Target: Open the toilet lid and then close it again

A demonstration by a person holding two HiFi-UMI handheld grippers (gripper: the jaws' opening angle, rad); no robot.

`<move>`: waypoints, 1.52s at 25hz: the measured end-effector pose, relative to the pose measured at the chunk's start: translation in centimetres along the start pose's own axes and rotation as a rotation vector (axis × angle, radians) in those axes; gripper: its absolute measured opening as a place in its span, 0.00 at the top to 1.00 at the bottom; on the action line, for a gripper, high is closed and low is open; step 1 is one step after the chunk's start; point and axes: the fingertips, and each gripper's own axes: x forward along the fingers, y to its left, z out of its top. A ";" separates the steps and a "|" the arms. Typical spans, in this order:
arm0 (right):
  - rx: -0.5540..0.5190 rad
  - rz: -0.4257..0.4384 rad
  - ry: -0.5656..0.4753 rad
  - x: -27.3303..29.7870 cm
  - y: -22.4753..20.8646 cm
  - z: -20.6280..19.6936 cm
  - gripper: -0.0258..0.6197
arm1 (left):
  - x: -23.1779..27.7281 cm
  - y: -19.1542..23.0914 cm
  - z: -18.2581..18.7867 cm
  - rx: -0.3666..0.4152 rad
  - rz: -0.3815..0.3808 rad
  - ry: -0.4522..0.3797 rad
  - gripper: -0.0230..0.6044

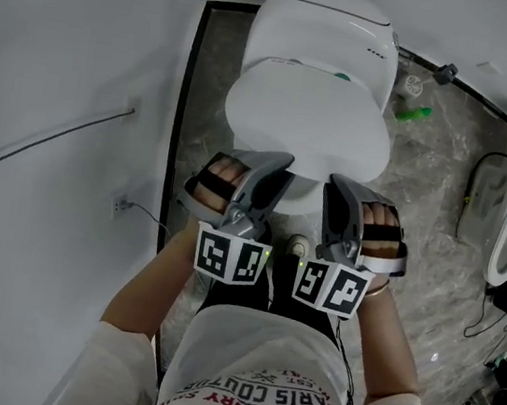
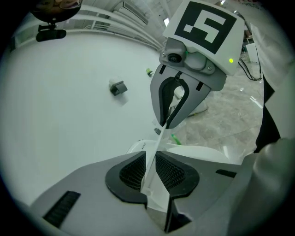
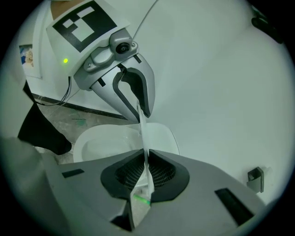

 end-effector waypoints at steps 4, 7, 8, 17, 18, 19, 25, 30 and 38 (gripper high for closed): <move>0.034 0.008 0.040 0.3 -3.1 0.3 0.91 | 0.9 2.7 0.9 0.019 -0.061 0.010 0.86; 0.065 -0.005 0.073 0.5 -5.3 0.3 0.91 | 1.6 4.5 1.6 0.017 -0.107 0.005 0.86; 0.077 -0.007 0.080 0.8 -6.0 0.3 0.91 | 2.0 5.2 1.7 0.015 -0.118 0.004 0.87; 0.119 0.025 0.121 2.4 -11.1 0.4 0.91 | 4.4 9.8 2.7 -0.016 -0.202 -0.048 0.87; 0.117 0.026 0.117 2.7 -11.7 0.5 0.91 | 4.8 10.4 2.7 0.000 -0.199 -0.052 0.87; 0.117 0.028 0.112 2.9 -12.4 0.6 0.91 | 5.2 11.0 2.7 0.016 -0.196 -0.056 0.87; 0.132 0.056 0.075 4.6 -16.9 0.2 0.91 | 7.9 14.9 3.6 0.045 -0.184 -0.050 0.87; 0.145 0.077 0.041 5.7 -19.1 -0.1 0.91 | 9.7 16.8 3.7 -0.026 -0.169 -0.021 0.86; 0.143 0.121 -0.014 8.7 -23.0 -0.2 0.91 | 13.3 20.4 3.1 -0.087 -0.139 0.036 0.83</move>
